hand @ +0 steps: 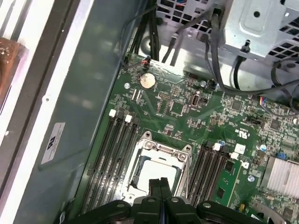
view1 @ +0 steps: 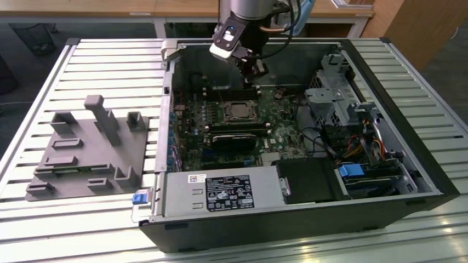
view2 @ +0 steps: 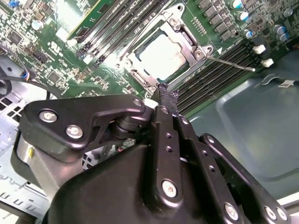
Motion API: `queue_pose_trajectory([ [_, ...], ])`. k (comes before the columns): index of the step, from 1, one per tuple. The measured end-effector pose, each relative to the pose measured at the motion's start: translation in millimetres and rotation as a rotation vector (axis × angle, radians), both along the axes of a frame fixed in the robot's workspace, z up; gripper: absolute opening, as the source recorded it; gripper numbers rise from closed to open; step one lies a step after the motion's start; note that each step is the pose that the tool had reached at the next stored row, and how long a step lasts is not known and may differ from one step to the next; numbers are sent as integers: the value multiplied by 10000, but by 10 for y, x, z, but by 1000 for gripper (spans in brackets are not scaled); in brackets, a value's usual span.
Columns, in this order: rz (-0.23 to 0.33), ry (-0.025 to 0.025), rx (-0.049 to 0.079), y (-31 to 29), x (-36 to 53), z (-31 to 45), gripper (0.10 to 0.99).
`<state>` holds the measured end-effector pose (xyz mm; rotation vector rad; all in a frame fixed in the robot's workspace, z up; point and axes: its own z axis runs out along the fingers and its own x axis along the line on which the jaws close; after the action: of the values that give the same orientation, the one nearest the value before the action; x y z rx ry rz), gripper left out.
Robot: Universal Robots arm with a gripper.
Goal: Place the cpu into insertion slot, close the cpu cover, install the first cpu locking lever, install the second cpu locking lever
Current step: 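Install the first cpu locking lever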
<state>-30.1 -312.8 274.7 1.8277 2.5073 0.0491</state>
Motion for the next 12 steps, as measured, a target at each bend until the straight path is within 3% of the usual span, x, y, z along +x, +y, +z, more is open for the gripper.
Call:
queue_pose_trajectory([
  [12, 925, 0, 0, 0, 0, 0, 106],
])
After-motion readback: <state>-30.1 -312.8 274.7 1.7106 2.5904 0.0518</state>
